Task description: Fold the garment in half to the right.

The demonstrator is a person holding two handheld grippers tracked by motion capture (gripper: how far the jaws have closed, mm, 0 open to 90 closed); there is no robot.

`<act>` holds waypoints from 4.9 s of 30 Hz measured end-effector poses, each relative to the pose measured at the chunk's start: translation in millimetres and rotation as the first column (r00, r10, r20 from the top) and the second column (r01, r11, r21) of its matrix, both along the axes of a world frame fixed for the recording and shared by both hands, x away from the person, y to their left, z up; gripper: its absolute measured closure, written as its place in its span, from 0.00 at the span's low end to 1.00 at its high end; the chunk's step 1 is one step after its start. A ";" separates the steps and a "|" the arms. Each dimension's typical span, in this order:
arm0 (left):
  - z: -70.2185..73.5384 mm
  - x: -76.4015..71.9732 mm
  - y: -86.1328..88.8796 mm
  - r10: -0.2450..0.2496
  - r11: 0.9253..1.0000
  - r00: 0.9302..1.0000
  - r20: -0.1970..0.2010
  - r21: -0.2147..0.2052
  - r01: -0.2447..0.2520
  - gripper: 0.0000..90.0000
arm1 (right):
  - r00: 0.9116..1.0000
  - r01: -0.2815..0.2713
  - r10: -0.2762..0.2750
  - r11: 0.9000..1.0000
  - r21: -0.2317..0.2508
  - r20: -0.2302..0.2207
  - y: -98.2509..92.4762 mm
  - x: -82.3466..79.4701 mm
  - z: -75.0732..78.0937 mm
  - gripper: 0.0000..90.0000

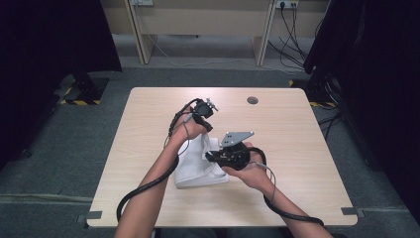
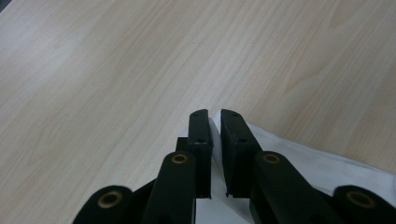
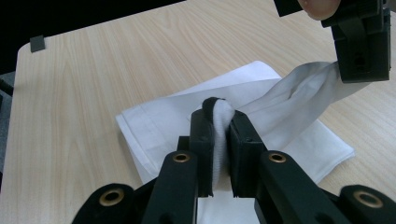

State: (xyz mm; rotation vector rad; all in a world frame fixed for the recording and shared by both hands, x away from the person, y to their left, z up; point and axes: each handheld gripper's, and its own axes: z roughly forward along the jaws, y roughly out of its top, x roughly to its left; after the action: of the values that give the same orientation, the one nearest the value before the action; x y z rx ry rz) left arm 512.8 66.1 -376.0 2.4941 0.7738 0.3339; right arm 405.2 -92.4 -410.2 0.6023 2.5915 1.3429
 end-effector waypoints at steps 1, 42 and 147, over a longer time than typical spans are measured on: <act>-0.2 0.0 -0.2 0.000 1.000 1.000 0.000 0.000 0.000 0.91 | 1.000 0.000 0.000 1.000 0.000 -0.001 -0.2 0.1 -0.2 0.91; -10.7 -1.9 -8.5 -0.008 1.000 1.000 -0.014 0.006 0.008 0.91 | 1.000 0.008 -0.008 1.000 -0.008 -0.020 -6.2 -1.5 -11.5 0.91; -41.5 -28.0 45.7 0.133 0.991 0.987 0.089 -0.032 -0.131 0.54 | 0.986 0.105 -0.113 0.992 -0.068 -0.126 -59.7 -8.9 -38.5 0.92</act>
State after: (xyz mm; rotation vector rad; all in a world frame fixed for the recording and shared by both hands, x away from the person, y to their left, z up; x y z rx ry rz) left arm 484.8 111.8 -417.5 2.3910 0.9024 0.4774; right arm 396.3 -152.0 -448.7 0.8347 2.6454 1.2253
